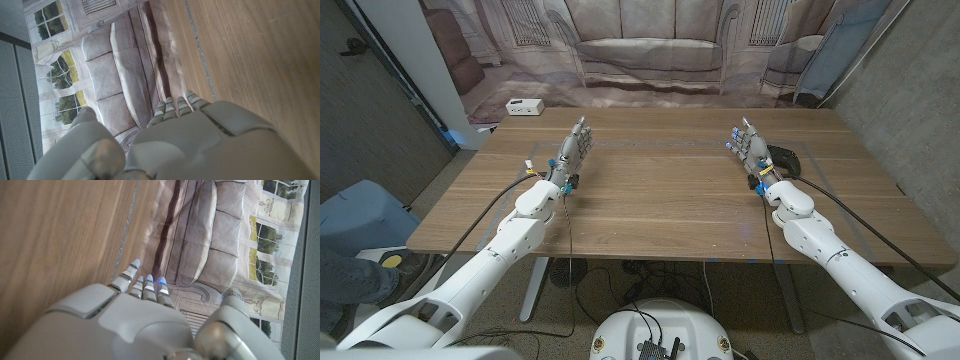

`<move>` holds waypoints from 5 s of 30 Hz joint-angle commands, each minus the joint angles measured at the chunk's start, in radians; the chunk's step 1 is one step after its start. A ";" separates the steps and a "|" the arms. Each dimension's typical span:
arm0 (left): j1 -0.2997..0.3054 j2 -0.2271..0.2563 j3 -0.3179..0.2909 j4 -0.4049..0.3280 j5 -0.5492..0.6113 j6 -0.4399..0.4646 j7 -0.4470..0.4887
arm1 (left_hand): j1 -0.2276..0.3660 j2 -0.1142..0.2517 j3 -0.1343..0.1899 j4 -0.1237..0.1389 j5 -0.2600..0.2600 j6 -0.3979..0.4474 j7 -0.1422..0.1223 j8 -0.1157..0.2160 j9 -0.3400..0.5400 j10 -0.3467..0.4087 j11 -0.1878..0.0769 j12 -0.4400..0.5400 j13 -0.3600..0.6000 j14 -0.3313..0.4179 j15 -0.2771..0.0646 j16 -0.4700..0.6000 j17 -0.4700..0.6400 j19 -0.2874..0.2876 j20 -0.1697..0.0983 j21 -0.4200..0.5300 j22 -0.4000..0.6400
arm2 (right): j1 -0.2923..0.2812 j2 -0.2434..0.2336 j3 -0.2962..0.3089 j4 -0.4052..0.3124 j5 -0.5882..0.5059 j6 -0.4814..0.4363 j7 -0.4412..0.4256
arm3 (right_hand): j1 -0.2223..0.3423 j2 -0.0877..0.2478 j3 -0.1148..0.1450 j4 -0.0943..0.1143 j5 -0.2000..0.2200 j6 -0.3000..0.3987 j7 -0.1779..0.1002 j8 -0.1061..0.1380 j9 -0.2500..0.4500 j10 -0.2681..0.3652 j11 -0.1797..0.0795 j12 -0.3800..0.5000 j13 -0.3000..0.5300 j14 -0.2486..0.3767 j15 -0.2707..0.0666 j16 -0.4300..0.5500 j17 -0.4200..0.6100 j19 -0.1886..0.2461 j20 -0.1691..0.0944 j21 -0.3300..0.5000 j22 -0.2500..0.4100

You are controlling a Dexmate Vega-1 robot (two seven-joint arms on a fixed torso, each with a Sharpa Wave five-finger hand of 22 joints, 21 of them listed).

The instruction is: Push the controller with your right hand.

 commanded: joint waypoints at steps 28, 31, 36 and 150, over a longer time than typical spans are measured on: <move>0.121 0.113 -0.061 -0.230 0.057 0.001 0.094 | 0.022 0.015 0.013 -0.021 0.002 0.102 0.014 0.030 0.004 0.106 0.017 0.043 -0.001 0.107 0.013 0.030 0.001 0.086 0.024 0.033 0.004 | -0.080 -0.048 0.040 -0.105 -0.021 0.121 0.016 | 0.016 0.009 0.008 -0.002 0.003 0.061 -0.019 0.018 0.007 0.029 0.011 0.011 0.002 0.017 0.010 0.008 0.006 0.013 0.006 -0.001 0.006; 0.129 0.109 -0.061 -0.242 0.069 -0.011 0.106 | 0.022 0.015 0.013 -0.022 0.002 0.105 0.014 0.030 0.004 0.109 0.018 0.044 -0.001 0.111 0.014 0.030 0.001 0.089 0.024 0.034 0.004 | -0.093 -0.064 0.050 -0.120 -0.016 0.124 0.024 | 0.016 0.009 0.008 -0.001 0.003 0.063 -0.018 0.019 0.007 0.031 0.011 0.011 0.002 0.020 0.009 0.009 0.006 0.014 0.008 -0.001 0.006; 0.148 0.117 -0.062 -0.269 0.083 -0.011 0.118 | 0.023 0.016 0.013 -0.024 0.002 0.110 0.016 0.030 0.004 0.119 0.020 0.046 -0.001 0.116 0.014 0.029 0.001 0.090 0.024 0.033 0.004 | -0.110 -0.090 0.065 -0.139 -0.011 0.137 0.042 | 0.016 0.010 0.007 -0.001 0.003 0.069 -0.017 0.020 0.007 0.034 0.012 0.012 0.003 0.021 0.010 0.009 0.006 0.016 0.007 -0.001 0.006; 0.267 0.152 -0.110 -0.422 0.124 -0.027 0.152 | 0.031 0.028 0.016 -0.049 -0.003 0.151 0.001 0.016 0.005 0.137 0.010 0.033 0.000 0.135 0.006 0.011 0.002 0.077 0.035 0.013 0.004 | -0.395 -0.393 0.274 -0.692 -0.640 -0.591 -0.472 | -0.045 0.006 -0.030 0.021 0.003 0.155 -0.157 -0.009 0.009 -0.259 -0.084 -0.011 0.011 -0.326 0.014 -0.006 0.017 -0.573 0.131 -0.019 0.016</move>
